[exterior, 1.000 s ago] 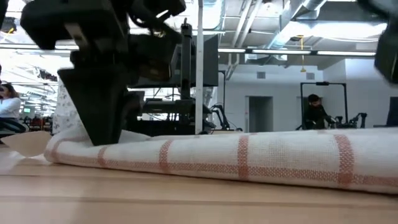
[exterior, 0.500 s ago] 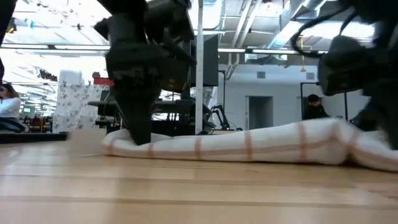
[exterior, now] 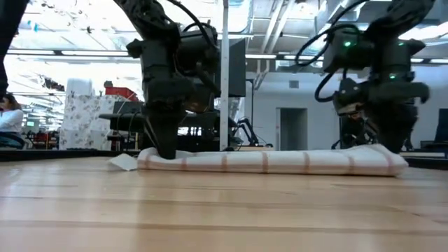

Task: Roll towel
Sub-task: Roll the white towel

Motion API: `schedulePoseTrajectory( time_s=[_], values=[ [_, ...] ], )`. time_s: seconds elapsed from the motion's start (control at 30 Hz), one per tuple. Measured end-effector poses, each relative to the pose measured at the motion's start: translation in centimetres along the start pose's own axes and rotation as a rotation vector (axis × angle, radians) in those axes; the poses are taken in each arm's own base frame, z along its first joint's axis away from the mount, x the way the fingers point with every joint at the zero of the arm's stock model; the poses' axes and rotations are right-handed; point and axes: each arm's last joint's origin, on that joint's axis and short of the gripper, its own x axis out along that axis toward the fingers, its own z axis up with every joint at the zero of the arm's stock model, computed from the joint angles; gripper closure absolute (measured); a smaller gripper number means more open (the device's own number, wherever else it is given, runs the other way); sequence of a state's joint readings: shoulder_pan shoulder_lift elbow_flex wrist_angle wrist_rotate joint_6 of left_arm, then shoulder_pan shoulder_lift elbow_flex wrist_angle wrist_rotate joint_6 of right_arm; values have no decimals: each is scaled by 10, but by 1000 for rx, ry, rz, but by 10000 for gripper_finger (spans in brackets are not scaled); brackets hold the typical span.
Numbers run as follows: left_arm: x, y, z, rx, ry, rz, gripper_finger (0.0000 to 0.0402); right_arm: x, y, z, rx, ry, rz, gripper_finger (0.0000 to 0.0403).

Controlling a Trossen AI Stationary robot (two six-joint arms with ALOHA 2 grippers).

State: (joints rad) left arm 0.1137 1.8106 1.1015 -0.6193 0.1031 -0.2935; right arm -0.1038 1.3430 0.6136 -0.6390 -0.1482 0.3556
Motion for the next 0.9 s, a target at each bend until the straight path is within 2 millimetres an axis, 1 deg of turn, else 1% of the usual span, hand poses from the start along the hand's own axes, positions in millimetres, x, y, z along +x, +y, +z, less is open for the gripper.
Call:
schedulePoseTrajectory(
  time_s=[0.13, 0.23, 0.3, 0.4, 0.5, 0.57, 0.63, 0.73, 0.87, 0.9],
  values=[
    [-7, 17, 4, -16, -19, 19, 325, -3, -16, 5, 35, -12, -13, 403],
    [-23, 25, 7, -44, -48, 27, 325, -11, -22, 8, 71, -12, -5, 403],
    [-38, 25, 9, -47, -85, 21, 325, -19, -17, 12, 59, -59, 51, 403],
    [-57, 22, 8, -38, -125, 2, 325, -30, -1, 20, 31, -175, 188, 403],
    [-69, 18, 6, 4, -161, -9, 325, -30, 18, 27, 12, -266, 275, 403],
    [-69, 17, 5, 30, -174, -12, 325, -20, 26, 31, 15, -303, 337, 403],
    [-64, 18, 3, 36, -171, -21, 325, -6, 27, 37, 47, -332, 421, 403],
    [-51, 19, -1, 36, -202, -65, 325, 11, 20, 51, 98, -397, 539, 403],
    [-32, 24, -13, -5, -207, -81, 325, 33, 6, 64, 167, -415, 555, 403],
    [-28, 25, -16, -14, -208, -82, 325, 37, 4, 67, 173, -419, 584, 403]
  ],
)
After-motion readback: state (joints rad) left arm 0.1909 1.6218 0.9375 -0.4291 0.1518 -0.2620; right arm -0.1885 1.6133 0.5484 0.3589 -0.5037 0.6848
